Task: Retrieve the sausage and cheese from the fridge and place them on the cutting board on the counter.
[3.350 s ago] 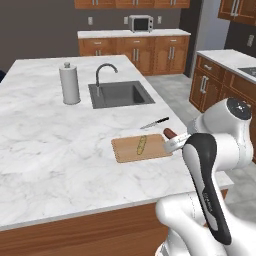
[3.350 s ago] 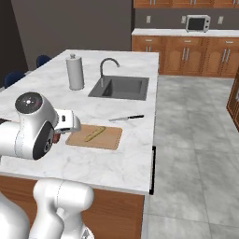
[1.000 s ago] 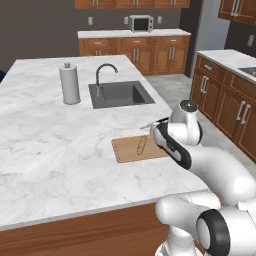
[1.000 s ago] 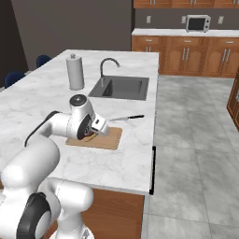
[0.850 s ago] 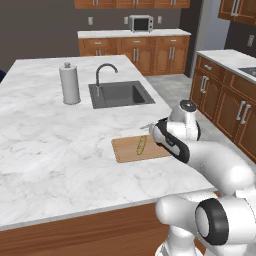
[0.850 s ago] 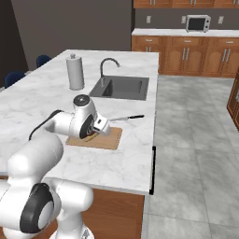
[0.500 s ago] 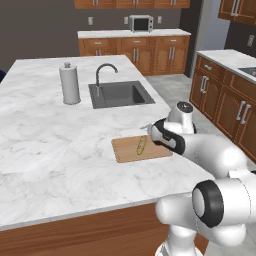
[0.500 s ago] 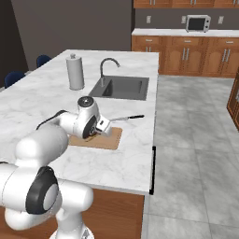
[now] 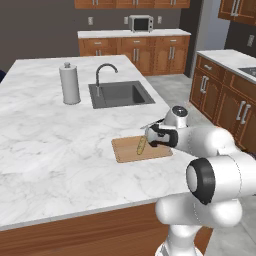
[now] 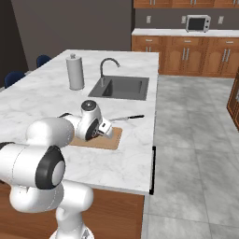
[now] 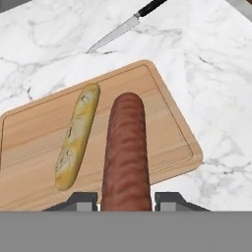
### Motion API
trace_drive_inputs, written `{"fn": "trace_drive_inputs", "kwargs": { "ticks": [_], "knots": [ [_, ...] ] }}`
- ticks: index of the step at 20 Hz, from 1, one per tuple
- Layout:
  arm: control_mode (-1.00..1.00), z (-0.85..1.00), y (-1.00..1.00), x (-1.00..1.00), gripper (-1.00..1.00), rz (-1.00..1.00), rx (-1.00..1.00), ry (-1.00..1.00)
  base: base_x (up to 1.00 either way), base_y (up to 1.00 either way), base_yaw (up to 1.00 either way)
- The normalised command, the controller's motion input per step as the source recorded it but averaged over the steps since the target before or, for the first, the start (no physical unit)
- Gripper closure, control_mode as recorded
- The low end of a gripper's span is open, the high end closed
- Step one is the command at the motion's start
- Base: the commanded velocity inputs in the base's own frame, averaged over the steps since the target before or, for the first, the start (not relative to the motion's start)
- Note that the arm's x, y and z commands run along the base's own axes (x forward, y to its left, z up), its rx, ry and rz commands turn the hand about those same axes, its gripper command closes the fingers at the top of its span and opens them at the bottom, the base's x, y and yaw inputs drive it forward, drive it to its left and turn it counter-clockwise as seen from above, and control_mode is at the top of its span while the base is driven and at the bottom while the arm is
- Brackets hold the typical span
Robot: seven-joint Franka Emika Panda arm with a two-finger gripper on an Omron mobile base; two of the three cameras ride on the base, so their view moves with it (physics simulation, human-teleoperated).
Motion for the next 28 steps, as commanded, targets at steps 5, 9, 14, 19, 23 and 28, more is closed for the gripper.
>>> {"fn": "trace_drive_inputs", "kwargs": {
  "ticks": [5, 9, 14, 19, 23, 28],
  "knots": [
    [-1.00, -0.26, 0.00, 0.16, 1.00, 0.00, 0.00, 0.00, 0.00, 0.00, 0.00],
    [-1.00, -0.24, 0.00, 0.19, 1.00, 0.00, 0.00, -0.01, 0.00, 0.00, 0.00],
    [-1.00, -0.24, 0.00, 0.24, 1.00, 0.00, 0.00, 0.00, 0.00, 0.00, 0.00],
    [-1.00, -0.23, 0.00, 0.24, 1.00, 0.00, 0.00, 0.00, 0.00, 0.00, 0.00],
    [-1.00, -0.20, 0.00, 0.10, 1.00, 0.00, 0.00, 0.00, 0.00, 0.00, 0.00],
    [-1.00, -0.18, 0.00, 0.01, 1.00, 0.00, 0.00, 0.00, 0.00, 0.00, 0.00]
  ]
}}
